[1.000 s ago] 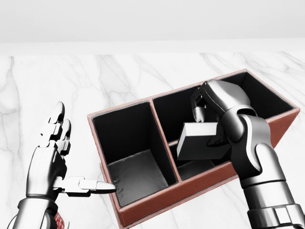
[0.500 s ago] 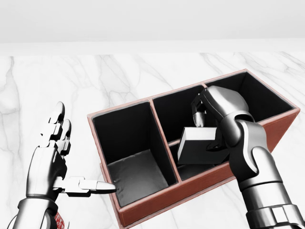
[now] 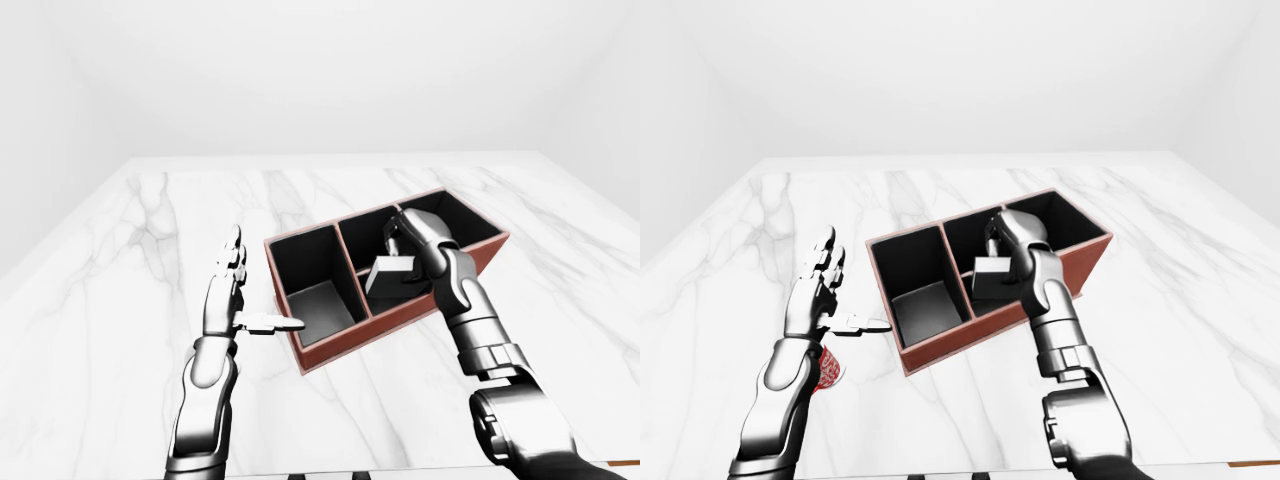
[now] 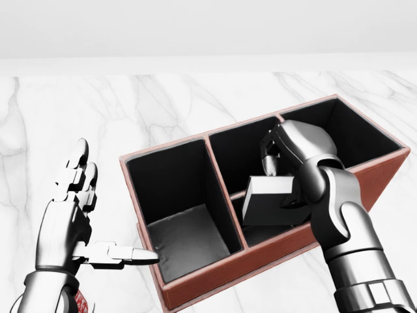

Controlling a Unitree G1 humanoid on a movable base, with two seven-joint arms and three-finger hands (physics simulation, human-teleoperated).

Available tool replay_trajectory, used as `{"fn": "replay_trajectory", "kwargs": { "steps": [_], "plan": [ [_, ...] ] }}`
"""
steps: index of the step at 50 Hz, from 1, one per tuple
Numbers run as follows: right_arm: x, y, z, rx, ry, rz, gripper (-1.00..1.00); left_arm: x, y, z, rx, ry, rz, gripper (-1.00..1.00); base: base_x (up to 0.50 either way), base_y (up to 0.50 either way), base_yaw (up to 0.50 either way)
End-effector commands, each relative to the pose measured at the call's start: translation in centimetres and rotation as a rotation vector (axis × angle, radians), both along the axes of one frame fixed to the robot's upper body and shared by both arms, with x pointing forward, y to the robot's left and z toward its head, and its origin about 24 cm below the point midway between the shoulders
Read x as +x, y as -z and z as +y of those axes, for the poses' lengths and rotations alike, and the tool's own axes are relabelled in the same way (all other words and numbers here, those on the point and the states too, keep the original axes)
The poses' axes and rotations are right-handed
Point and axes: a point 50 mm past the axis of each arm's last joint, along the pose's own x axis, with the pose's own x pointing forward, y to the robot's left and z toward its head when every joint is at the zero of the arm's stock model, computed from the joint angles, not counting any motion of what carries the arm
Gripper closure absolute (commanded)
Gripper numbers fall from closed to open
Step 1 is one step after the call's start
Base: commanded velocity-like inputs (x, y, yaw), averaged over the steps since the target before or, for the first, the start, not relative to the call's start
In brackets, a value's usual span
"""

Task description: Pick up the book and place it in the back compartment of the caddy.

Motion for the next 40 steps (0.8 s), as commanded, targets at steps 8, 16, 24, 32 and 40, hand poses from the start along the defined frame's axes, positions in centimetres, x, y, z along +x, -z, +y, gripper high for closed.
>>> {"fn": "replay_trajectory", "kwargs": {
  "steps": [8,16,24,32,40],
  "plan": [
    [0.1,0.4,-0.1,-0.025,0.009,-0.020,1.00,0.0,-0.1,0.0,-0.001,0.000,-0.003,-1.00,0.00,0.00,0.00],
    [0.1,0.8,-0.2,-0.032,0.012,-0.017,1.00,0.0,0.0,0.0,-0.002,0.000,0.001,-1.00,0.00,0.00,0.00],
    [0.1,1.2,-0.1,-0.042,0.017,-0.017,1.00,0.0,-0.1,0.0,-0.002,0.001,-0.003,-1.00,0.00,0.00,0.00],
    [0.1,1.4,-0.2,-0.048,0.021,-0.017,1.00,0.0,0.0,0.0,-0.002,0.001,-0.002,-1.00,0.00,0.00,0.00],
    [0.2,1.4,-0.2,-0.049,0.026,-0.021,1.00,0.0,0.0,0.0,-0.004,0.003,-0.001,-1.00,0.00,0.00,0.00]
  ]
}}
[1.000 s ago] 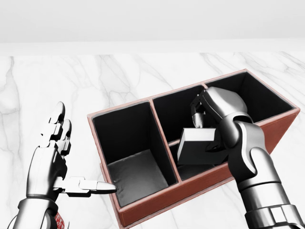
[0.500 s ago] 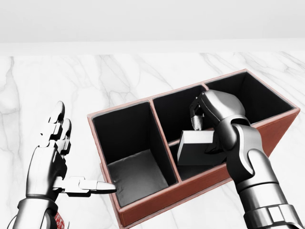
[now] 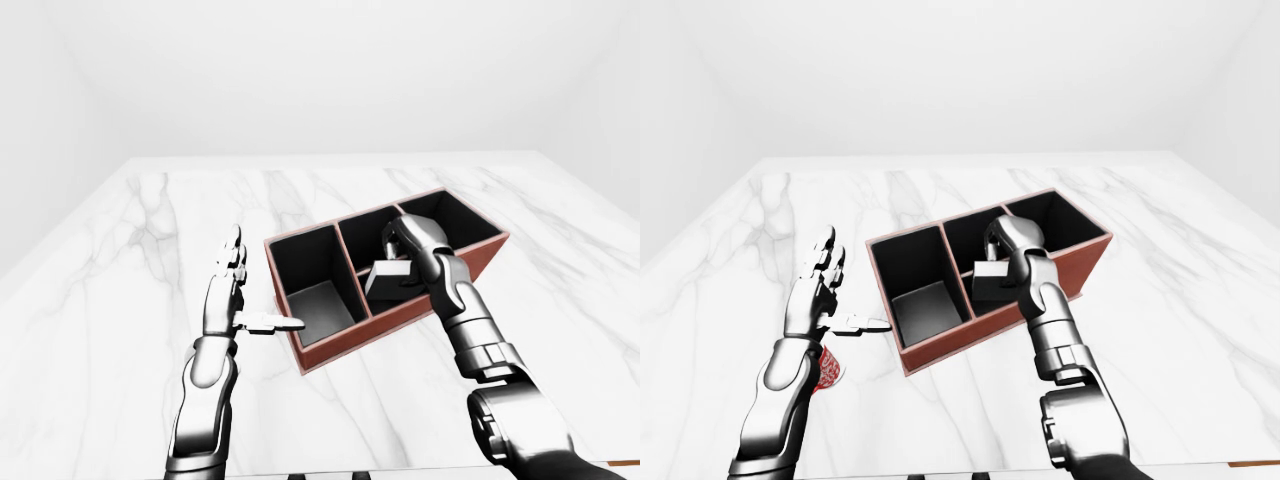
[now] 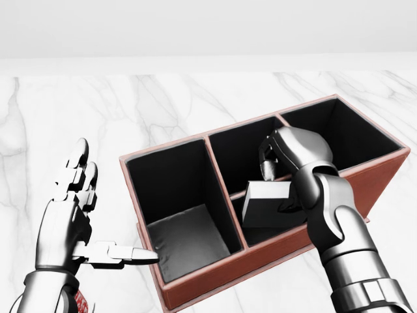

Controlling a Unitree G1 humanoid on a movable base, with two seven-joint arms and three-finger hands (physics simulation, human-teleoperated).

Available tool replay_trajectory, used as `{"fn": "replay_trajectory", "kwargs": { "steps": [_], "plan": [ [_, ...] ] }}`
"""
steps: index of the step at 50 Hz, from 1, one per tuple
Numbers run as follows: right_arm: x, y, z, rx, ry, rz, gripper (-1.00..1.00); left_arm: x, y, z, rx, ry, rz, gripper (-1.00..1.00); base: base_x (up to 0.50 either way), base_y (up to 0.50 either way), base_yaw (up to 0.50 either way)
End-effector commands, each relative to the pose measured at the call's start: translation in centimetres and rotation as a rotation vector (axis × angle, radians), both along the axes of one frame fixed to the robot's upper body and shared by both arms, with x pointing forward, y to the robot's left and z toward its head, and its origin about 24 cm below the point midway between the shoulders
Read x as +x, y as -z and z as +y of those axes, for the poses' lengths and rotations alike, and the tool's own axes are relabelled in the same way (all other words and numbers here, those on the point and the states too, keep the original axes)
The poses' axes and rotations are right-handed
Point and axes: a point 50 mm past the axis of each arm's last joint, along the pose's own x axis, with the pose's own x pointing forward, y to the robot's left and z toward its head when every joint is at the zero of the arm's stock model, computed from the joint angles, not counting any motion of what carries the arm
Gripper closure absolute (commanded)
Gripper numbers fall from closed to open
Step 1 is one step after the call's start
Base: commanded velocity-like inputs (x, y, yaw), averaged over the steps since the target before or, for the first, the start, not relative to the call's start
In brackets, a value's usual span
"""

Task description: Pick up the book and place it in the back compartment of the caddy.

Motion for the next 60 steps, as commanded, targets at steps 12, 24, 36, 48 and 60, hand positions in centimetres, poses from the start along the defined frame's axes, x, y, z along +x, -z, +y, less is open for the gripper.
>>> {"fn": "replay_trajectory", "kwargs": {
  "steps": [12,24,36,48,60],
  "plan": [
    [0.1,-0.7,-0.2,-0.043,0.016,-0.041,-1.00,0.0,0.1,0.0,-0.003,0.002,0.006,-1.00,0.01,0.00,0.01],
    [-0.1,-0.8,-0.2,-0.046,0.015,-0.049,-1.00,0.0,0.2,0.0,-0.004,0.002,0.008,-1.00,0.01,0.00,0.01],
    [-1.5,-3.5,0.2,-0.027,-0.021,-0.097,-1.00,0.0,0.1,0.0,-0.004,0.002,0.006,-1.00,0.00,0.00,0.00],
    [-3.2,-5.9,0.7,0.002,-0.080,-0.140,-1.00,-0.1,0.1,0.0,-0.002,0.003,0.002,-1.00,0.00,0.00,0.00],
    [-4.8,-8.2,1.1,0.023,-0.130,-0.194,-1.00,0.0,0.2,0.0,-0.002,0.002,0.009,-1.00,0.00,0.00,0.00]
  ]
}}
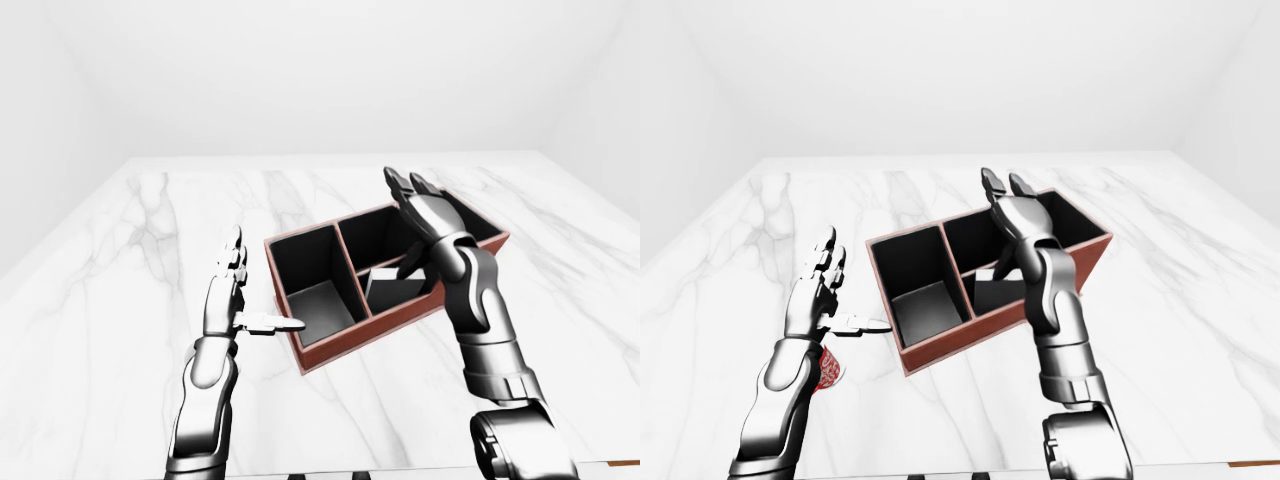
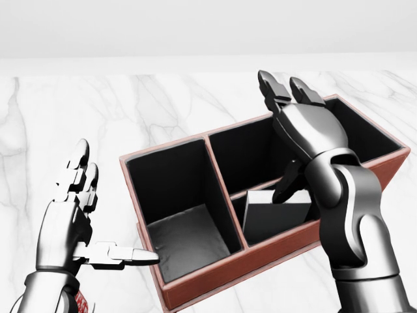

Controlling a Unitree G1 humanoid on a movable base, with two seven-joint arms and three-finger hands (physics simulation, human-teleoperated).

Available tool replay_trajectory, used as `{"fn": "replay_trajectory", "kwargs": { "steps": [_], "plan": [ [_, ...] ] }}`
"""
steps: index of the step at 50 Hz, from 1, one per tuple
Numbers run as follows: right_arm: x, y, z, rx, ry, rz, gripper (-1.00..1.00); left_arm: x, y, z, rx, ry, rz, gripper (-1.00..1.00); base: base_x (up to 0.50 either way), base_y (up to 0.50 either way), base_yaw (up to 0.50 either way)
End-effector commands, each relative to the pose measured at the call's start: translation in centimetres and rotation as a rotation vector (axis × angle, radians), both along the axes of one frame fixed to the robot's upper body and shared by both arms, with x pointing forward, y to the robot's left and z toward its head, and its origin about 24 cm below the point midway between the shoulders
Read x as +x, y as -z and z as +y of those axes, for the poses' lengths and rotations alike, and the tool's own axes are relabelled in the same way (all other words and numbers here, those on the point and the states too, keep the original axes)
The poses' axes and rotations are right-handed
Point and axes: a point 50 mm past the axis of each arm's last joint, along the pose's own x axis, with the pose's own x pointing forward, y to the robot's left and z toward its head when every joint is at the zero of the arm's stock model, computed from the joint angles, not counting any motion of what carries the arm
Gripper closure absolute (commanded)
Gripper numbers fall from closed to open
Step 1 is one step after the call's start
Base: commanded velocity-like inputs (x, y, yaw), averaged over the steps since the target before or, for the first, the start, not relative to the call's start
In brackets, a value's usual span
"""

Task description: Pick up the book and place it in the back compartment of the caddy.

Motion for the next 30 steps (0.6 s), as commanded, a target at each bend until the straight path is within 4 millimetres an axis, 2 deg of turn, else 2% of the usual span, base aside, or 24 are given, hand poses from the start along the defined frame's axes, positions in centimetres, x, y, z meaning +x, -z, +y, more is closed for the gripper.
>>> {"fn": "replay_trajectory", "kwargs": {
  "steps": [1,11,20,24,30],
  "plan": [
    [-1.8,-2.6,0.3,0.006,-0.044,-0.072,-1.00,0.0,0.1,0.0,0.000,0.000,0.005,-1.00,0.00,0.00,0.00],
    [-4.0,-4.5,0.9,0.055,-0.121,-0.130,-1.00,-0.1,-0.1,0.0,0.000,0.002,-0.005,-1.00,0.00,0.00,0.00],
    [-7.7,-7.6,1.4,0.084,-0.240,-0.250,-1.00,-0.1,-0.3,0.0,-0.002,0.001,-0.015,-1.00,0.00,0.00,0.00],
    [-8.9,-8.6,1.4,0.071,-0.259,-0.301,-1.00,-0.4,-2.8,0.3,-0.009,0.000,-0.120,-1.00,0.00,0.00,0.00],
    [-10.4,-9.0,1.3,0.065,-0.274,-0.343,-1.00,-1.4,-6.1,0.4,-0.018,0.007,-0.271,-1.00,0.00,0.00,0.00]
  ]
}}
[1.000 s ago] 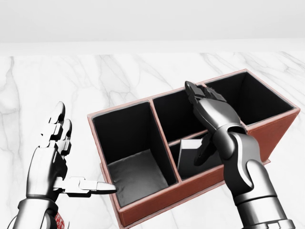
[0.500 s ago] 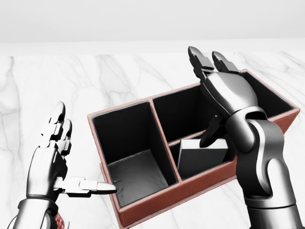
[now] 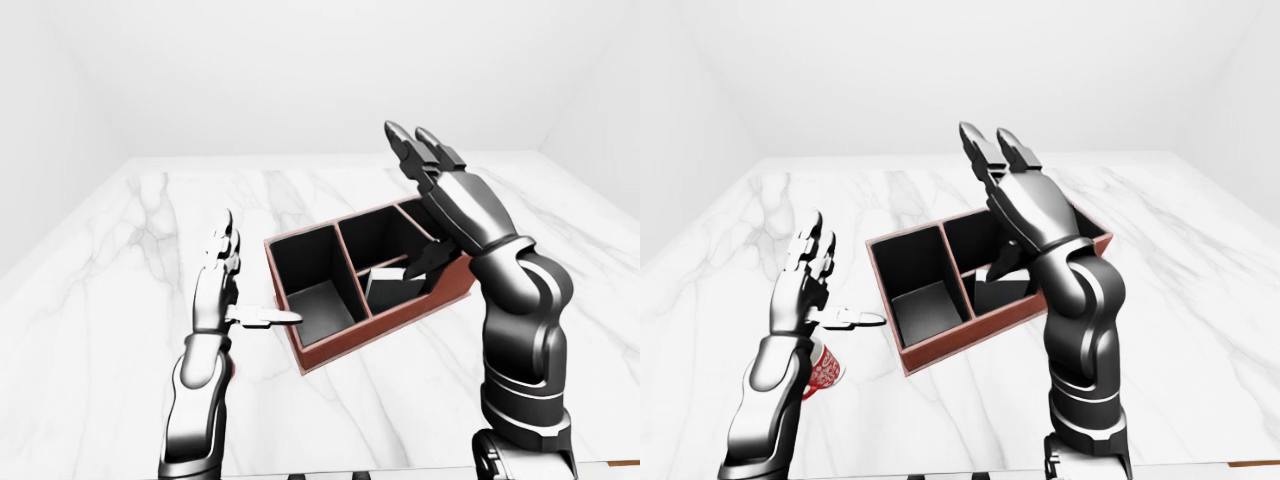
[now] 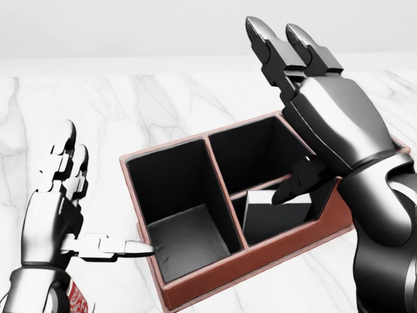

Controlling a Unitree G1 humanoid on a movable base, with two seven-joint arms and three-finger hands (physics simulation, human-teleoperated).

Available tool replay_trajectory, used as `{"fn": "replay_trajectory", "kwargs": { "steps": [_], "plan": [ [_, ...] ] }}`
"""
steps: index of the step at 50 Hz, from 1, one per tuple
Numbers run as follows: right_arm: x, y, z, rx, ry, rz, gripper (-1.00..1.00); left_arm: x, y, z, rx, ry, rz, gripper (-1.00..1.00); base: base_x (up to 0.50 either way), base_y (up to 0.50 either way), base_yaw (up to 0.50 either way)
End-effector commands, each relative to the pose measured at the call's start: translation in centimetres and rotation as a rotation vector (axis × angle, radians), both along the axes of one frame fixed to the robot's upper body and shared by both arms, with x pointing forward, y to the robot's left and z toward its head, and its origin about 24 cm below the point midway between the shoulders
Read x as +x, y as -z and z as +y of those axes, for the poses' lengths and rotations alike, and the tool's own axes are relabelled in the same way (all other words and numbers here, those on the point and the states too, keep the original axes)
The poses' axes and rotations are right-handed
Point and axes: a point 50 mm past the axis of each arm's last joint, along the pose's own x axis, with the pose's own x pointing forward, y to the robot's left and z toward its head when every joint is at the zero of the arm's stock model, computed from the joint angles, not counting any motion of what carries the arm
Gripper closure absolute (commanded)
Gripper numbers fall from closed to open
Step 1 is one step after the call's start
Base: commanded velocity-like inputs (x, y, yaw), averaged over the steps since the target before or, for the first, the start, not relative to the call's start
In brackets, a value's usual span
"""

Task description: Pick up the book and place it in the back compartment of the caddy.

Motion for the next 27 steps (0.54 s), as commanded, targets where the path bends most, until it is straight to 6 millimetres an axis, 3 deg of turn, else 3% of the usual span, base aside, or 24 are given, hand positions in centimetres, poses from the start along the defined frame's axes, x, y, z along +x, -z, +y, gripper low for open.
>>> {"fn": "replay_trajectory", "kwargs": {
  "steps": [1,12,22,27],
  "plan": [
    [-3.5,-1.8,0.1,-0.005,-0.056,-0.114,-1.00,-1.1,-4.1,0.2,-0.012,0.007,-0.185,-1.00,0.00,0.00,0.00],
    [-7.2,-4.0,0.2,-0.015,-0.091,-0.297,-1.00,-1.7,-5.2,0.0,-0.018,0.018,-0.236,-1.00,0.00,0.00,0.00],
    [-10.5,-5.3,0.6,-0.039,-0.138,-0.452,-1.00,-1.7,-5.0,0.0,-0.017,0.017,-0.226,-1.00,0.00,0.00,0.00],
    [-11.0,-6.3,-0.3,0.039,-0.022,-0.537,-1.00,-1.7,-5.1,0.0,-0.016,0.018,-0.233,-1.00,0.00,0.00,0.00]
  ]
}}
